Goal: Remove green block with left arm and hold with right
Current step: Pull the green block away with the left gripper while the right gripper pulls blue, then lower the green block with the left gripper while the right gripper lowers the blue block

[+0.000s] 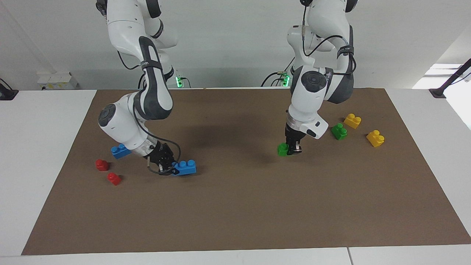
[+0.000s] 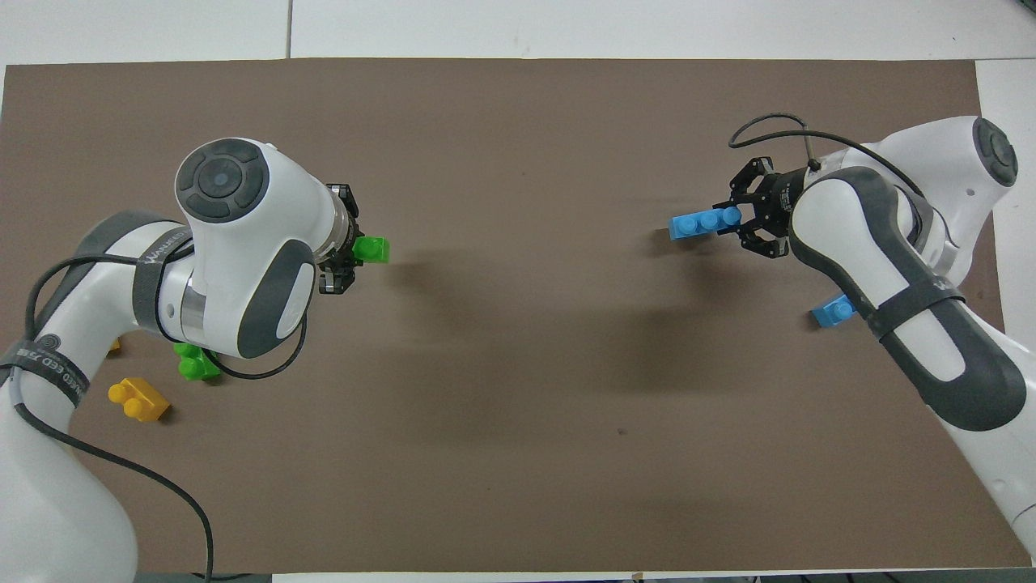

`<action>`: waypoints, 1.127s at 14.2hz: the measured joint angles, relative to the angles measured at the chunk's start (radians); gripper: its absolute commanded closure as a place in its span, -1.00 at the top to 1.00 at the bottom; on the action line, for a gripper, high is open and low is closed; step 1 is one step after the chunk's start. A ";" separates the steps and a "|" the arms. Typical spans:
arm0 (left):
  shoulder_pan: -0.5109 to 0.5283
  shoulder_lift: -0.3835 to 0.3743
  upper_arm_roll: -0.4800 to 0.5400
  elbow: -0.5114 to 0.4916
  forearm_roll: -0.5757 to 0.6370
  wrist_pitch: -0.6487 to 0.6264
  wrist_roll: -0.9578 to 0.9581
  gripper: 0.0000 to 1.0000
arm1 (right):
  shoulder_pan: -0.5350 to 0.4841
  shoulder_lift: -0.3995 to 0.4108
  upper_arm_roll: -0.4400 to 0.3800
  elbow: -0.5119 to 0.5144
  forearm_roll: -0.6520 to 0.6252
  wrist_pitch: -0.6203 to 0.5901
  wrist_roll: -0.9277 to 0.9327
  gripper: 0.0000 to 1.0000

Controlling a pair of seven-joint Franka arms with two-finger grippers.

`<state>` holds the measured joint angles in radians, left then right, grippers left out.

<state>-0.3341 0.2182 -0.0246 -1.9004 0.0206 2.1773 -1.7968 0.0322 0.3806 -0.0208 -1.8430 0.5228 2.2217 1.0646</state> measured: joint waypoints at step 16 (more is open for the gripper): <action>0.298 -0.028 0.000 -0.140 0.000 0.118 0.608 -1.00 | -0.199 0.001 0.001 -0.042 -0.001 -0.075 -0.231 -1.00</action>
<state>-0.0360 0.1902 -0.0247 -2.0402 0.0206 2.2955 -1.1883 -0.1666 0.3812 -0.0197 -1.8851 0.5217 2.1468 0.8337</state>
